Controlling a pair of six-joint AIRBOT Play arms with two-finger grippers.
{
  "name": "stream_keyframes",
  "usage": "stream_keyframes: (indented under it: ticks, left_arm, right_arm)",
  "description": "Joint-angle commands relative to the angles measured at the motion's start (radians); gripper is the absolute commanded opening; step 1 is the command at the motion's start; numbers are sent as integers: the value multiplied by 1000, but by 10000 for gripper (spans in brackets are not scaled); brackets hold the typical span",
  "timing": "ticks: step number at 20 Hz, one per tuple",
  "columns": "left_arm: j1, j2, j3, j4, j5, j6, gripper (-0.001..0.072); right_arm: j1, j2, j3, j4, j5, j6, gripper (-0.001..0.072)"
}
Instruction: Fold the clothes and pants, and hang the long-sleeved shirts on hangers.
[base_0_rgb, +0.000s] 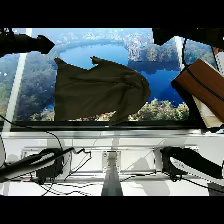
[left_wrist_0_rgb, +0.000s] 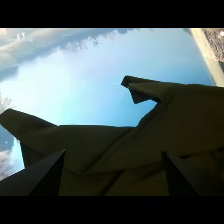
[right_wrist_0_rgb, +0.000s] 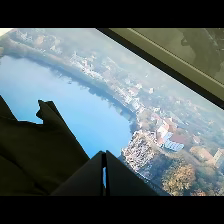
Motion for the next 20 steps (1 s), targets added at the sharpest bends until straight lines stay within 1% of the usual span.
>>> stream_keyframes:
  ticks: [1, 6, 10, 14, 15, 16, 18, 20]
  left_arm:
    - [0, 0, 0, 0, 0, 0, 691]
    - [0, 0, 0, 0, 0, 0, 691]
    - [0, 0, 0, 0, 0, 0, 691]
    - [0, 0, 0, 0, 0, 0, 691]
    - [0, 0, 0, 0, 0, 0, 691]
    - [0, 0, 0, 0, 0, 0, 691]
    - [0, 0, 0, 0, 0, 0, 691]
    - [0, 0, 0, 0, 0, 0, 691]
  right_arm:
    - [1, 0, 0, 0, 0, 0, 18]
    - [1, 0, 0, 0, -2, 0, 18]
    - [1, 1, 0, 0, -47, 0, 18]
    - [1, 1, 0, 7, -48, 2, 18]
    - [-3, 0, 0, -4, -17, 2, 18]
    - [-14, 0, 0, -25, 56, 2, 18]
    - [-76, 0, -23, -61, 253, 2, 18]
    - [-177, 3, -103, -51, 415, 30, 17]
